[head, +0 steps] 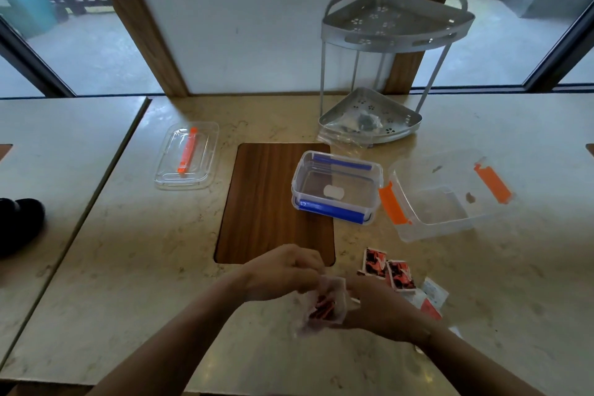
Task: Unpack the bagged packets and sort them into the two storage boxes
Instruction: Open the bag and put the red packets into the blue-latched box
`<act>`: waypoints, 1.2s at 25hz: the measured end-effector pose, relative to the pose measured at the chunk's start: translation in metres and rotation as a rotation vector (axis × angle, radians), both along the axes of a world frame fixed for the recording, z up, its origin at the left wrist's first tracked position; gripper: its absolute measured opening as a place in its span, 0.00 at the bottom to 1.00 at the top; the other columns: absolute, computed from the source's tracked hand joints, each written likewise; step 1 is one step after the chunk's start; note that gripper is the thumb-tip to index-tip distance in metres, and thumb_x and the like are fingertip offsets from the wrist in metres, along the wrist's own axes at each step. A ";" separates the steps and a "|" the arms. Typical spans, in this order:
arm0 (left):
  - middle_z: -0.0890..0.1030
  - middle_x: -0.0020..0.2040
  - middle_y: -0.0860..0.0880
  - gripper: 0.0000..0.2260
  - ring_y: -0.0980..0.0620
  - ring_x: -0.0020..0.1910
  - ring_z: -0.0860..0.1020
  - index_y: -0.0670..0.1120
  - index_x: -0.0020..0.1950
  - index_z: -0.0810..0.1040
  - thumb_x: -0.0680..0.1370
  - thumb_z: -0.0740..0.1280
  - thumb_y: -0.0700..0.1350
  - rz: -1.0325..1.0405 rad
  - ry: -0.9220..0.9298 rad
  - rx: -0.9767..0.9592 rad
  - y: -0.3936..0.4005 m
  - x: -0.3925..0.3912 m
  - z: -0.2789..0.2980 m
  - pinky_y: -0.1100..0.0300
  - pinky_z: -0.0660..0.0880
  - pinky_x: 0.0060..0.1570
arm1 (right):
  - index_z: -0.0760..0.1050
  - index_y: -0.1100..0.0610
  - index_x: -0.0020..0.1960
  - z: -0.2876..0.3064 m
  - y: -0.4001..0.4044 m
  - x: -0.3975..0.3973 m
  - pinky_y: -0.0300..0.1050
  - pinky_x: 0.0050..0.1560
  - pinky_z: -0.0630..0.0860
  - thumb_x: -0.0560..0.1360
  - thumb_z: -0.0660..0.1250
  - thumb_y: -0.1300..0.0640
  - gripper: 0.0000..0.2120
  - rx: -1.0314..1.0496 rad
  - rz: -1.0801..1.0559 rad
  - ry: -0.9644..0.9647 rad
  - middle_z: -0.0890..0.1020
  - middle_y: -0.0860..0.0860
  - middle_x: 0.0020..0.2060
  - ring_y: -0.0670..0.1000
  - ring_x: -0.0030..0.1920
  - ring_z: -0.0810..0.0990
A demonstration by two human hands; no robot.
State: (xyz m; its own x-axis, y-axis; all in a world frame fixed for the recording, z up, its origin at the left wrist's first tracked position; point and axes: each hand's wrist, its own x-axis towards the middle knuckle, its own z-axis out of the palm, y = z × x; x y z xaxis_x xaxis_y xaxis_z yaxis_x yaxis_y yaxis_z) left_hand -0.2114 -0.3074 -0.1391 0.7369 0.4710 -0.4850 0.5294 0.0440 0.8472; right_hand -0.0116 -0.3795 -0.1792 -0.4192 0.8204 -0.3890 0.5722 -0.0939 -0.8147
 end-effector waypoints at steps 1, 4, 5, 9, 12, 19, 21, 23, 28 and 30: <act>0.76 0.42 0.56 0.11 0.60 0.40 0.75 0.52 0.35 0.79 0.77 0.63 0.45 0.029 -0.029 -0.013 0.002 0.001 0.002 0.64 0.71 0.43 | 0.76 0.37 0.49 0.001 0.001 0.000 0.28 0.50 0.74 0.71 0.74 0.54 0.14 -0.030 -0.016 0.026 0.82 0.35 0.45 0.32 0.50 0.78; 0.79 0.42 0.48 0.12 0.53 0.42 0.79 0.40 0.44 0.79 0.79 0.61 0.47 0.256 -0.096 -0.024 0.023 0.011 -0.006 0.59 0.75 0.47 | 0.80 0.43 0.50 0.000 0.022 0.013 0.37 0.53 0.78 0.70 0.74 0.51 0.10 -0.095 -0.103 0.068 0.85 0.42 0.45 0.39 0.48 0.82; 0.81 0.44 0.47 0.14 0.51 0.45 0.81 0.39 0.48 0.78 0.80 0.60 0.49 0.366 -0.110 -0.035 0.027 0.015 -0.009 0.56 0.77 0.49 | 0.80 0.44 0.50 -0.001 0.030 0.018 0.38 0.52 0.79 0.70 0.74 0.50 0.09 -0.105 -0.153 0.070 0.85 0.42 0.44 0.40 0.46 0.83; 0.84 0.51 0.45 0.24 0.46 0.50 0.83 0.46 0.57 0.79 0.80 0.53 0.62 0.787 -0.218 -0.303 0.020 0.029 -0.033 0.50 0.77 0.51 | 0.81 0.50 0.48 0.003 0.065 0.033 0.32 0.39 0.79 0.74 0.71 0.52 0.04 -0.165 -0.362 0.159 0.85 0.45 0.38 0.39 0.39 0.83; 0.85 0.51 0.48 0.17 0.48 0.51 0.84 0.50 0.61 0.76 0.78 0.61 0.59 0.901 -0.130 -0.377 0.012 0.042 -0.048 0.49 0.79 0.52 | 0.79 0.48 0.45 0.007 0.086 0.030 0.31 0.40 0.78 0.74 0.70 0.50 0.02 -0.227 -0.489 0.221 0.83 0.46 0.38 0.41 0.37 0.83; 0.86 0.44 0.50 0.09 0.53 0.42 0.85 0.50 0.54 0.79 0.76 0.69 0.51 1.031 0.095 -0.133 0.057 0.049 -0.054 0.57 0.81 0.42 | 0.79 0.56 0.41 -0.021 0.126 0.004 0.50 0.37 0.78 0.72 0.73 0.49 0.10 -0.554 -0.794 0.507 0.83 0.61 0.36 0.54 0.35 0.79; 0.85 0.43 0.50 0.06 0.54 0.39 0.84 0.51 0.52 0.79 0.77 0.68 0.51 0.970 0.177 -0.101 0.077 0.047 -0.052 0.61 0.79 0.37 | 0.79 0.58 0.44 -0.033 0.136 0.000 0.45 0.33 0.75 0.71 0.74 0.47 0.14 -0.704 -0.871 0.567 0.82 0.55 0.32 0.52 0.35 0.79; 0.85 0.44 0.48 0.09 0.54 0.37 0.84 0.49 0.53 0.79 0.78 0.68 0.52 0.895 0.227 -0.080 0.093 0.046 -0.050 0.62 0.78 0.34 | 0.79 0.58 0.45 -0.043 0.146 -0.003 0.43 0.33 0.75 0.69 0.75 0.43 0.18 -0.833 -0.897 0.587 0.82 0.52 0.30 0.51 0.35 0.80; 0.85 0.40 0.48 0.12 0.53 0.34 0.83 0.47 0.49 0.80 0.78 0.66 0.56 0.663 0.397 0.080 0.126 0.047 -0.046 0.62 0.79 0.33 | 0.79 0.59 0.52 -0.047 0.161 -0.002 0.41 0.28 0.74 0.68 0.76 0.46 0.20 -1.032 -0.955 0.735 0.83 0.52 0.33 0.49 0.31 0.79; 0.85 0.37 0.47 0.14 0.54 0.31 0.82 0.46 0.46 0.80 0.78 0.66 0.56 0.598 0.447 0.126 0.139 0.051 -0.046 0.64 0.77 0.30 | 0.78 0.60 0.56 -0.047 0.165 -0.002 0.40 0.28 0.75 0.67 0.77 0.46 0.24 -1.087 -0.999 0.795 0.84 0.55 0.38 0.50 0.35 0.80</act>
